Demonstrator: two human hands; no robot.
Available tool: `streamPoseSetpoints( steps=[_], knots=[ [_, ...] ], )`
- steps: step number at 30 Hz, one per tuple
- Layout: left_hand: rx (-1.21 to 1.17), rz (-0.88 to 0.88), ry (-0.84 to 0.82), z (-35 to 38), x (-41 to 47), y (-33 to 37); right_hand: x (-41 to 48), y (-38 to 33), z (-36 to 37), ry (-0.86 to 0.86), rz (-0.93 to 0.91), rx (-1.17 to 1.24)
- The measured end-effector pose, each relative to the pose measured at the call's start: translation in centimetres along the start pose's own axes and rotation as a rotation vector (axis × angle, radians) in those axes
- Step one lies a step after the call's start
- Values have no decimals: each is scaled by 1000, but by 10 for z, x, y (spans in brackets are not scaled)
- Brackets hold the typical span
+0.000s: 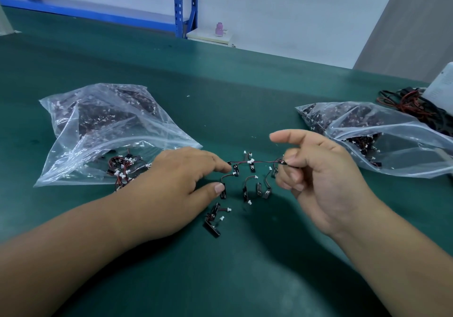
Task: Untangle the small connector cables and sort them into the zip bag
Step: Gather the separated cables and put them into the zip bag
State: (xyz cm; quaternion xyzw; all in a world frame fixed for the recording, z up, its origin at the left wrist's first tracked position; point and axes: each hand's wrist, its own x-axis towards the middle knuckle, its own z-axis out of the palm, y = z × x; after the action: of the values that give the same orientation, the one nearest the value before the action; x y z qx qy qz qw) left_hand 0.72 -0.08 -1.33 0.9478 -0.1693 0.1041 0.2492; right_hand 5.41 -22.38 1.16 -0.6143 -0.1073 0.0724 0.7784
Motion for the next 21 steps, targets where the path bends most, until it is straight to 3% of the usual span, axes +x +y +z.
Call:
streamPoseSetpoints(
  steps=[5,9,11,18,21],
  knots=[
    [-8,5,-9,-2,-1,2,1,1,-1,-122,117,114],
    [-20,66,-38,-4,-2,8,-3,9,6,-91,-43,-439],
    [-7,71,-58,-4,-2,10,-6,12,8,-153,-78,-518],
    [41,-17,-73,-3,0,4,-8,-4,6,-245,-21,-257],
    [86,-35,-103,-2,-1,2,-4,-8,2,-146,1,-201]
  ],
)
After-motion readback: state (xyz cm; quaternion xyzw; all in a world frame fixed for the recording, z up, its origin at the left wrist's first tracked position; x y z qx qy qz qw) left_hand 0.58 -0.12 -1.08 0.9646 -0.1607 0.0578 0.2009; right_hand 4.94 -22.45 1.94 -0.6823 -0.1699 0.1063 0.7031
